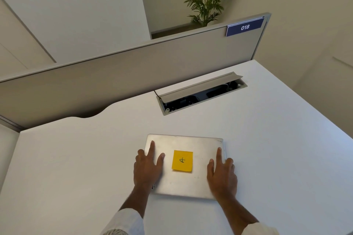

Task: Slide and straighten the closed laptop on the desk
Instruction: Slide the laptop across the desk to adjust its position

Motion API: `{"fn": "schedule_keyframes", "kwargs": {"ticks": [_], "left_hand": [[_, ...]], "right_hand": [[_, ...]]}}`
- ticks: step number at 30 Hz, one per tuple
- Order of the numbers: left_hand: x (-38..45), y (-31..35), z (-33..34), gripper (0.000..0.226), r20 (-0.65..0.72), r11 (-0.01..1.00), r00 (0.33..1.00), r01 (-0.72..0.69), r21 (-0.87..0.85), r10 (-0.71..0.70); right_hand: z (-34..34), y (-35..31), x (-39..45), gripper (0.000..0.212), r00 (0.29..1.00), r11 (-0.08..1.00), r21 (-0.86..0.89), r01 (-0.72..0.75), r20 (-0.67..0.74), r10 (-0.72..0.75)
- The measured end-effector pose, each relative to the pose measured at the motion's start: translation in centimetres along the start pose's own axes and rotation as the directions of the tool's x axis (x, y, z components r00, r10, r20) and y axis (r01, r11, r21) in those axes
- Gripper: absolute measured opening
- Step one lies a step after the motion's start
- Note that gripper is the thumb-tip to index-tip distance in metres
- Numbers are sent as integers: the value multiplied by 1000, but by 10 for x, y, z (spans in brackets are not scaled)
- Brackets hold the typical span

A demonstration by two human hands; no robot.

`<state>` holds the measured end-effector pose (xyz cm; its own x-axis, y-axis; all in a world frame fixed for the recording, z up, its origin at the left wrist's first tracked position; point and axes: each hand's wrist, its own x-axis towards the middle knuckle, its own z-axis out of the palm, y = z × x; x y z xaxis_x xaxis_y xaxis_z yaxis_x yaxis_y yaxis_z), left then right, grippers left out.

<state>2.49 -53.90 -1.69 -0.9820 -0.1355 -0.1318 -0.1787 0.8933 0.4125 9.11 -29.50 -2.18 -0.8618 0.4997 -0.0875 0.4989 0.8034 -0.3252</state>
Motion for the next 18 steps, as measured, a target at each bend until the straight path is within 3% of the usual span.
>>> {"fn": "schedule_keyframes", "kwargs": {"ticks": [18], "left_hand": [[-12,16,0,57,-43,962,999,16,273,-4]], "right_hand": [[3,-4,-1,56,999,997,-66,36,15,-35]]}}
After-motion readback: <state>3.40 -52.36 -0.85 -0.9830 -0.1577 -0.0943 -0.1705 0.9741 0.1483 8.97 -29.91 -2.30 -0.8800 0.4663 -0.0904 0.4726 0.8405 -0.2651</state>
